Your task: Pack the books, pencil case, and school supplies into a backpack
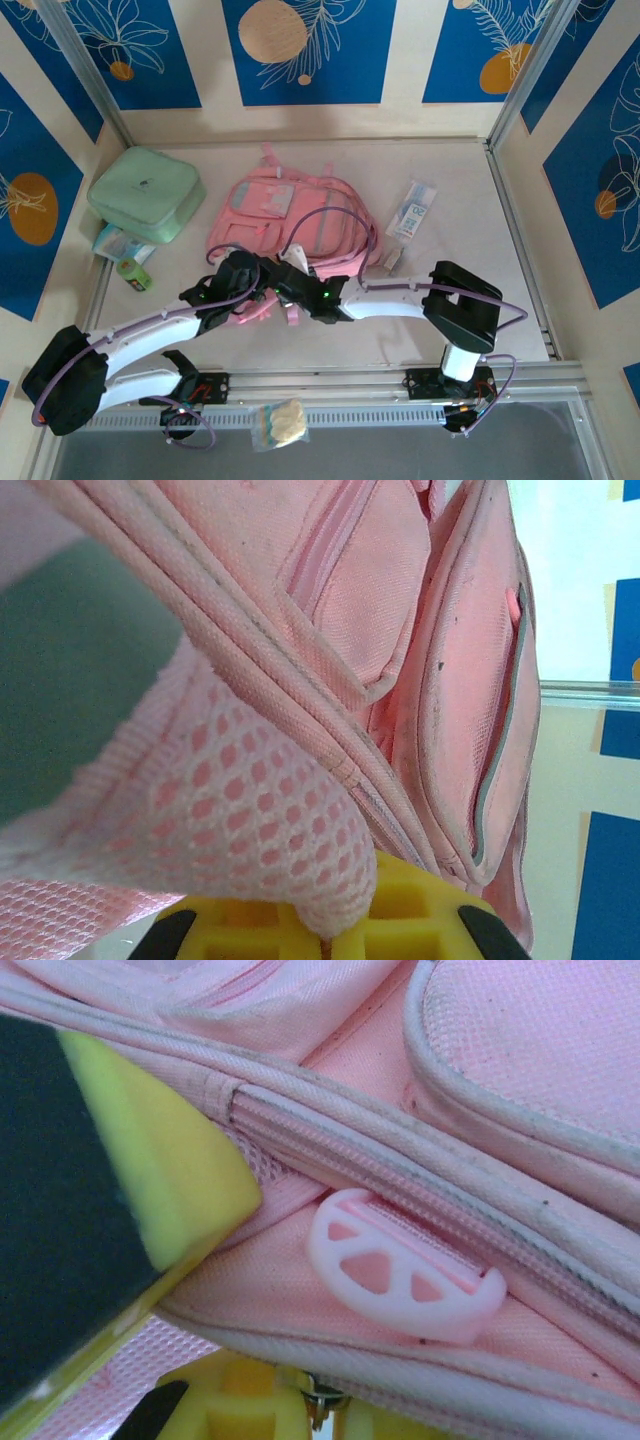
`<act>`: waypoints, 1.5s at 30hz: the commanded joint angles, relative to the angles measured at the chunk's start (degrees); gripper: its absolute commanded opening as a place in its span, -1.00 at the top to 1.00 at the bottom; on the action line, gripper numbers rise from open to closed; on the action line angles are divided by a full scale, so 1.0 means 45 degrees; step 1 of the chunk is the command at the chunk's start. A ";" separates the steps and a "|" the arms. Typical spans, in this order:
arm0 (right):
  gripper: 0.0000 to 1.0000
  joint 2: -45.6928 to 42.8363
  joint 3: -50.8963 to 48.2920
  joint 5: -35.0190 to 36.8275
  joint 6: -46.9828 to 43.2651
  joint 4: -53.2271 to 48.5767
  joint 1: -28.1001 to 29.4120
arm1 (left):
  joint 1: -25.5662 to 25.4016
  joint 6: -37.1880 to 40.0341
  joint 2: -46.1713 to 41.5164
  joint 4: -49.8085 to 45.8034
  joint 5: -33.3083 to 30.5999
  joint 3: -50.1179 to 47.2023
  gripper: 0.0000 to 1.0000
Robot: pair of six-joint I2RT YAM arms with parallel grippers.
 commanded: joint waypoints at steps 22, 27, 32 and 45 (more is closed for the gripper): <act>1.00 -0.3388 -0.1695 -0.0916 0.0373 -0.2970 -0.0297 | 0.1955 0.0924 -0.1432 -0.0871 0.0943 0.0237 1.00; 1.00 -0.4216 -0.1858 -0.1445 0.0708 -0.4083 -0.0751 | 0.2705 0.1267 -0.1482 -0.1354 0.1279 0.0284 1.00; 1.00 -0.4790 -0.2158 -0.2030 0.0794 -0.5046 -0.1554 | 0.3702 0.1866 -0.1431 -0.1428 0.1738 0.0246 1.00; 1.00 -0.3703 -0.0929 -0.3677 0.0757 -0.4533 -0.1180 | 0.5069 0.4425 0.0281 -0.1798 0.3390 0.1295 1.00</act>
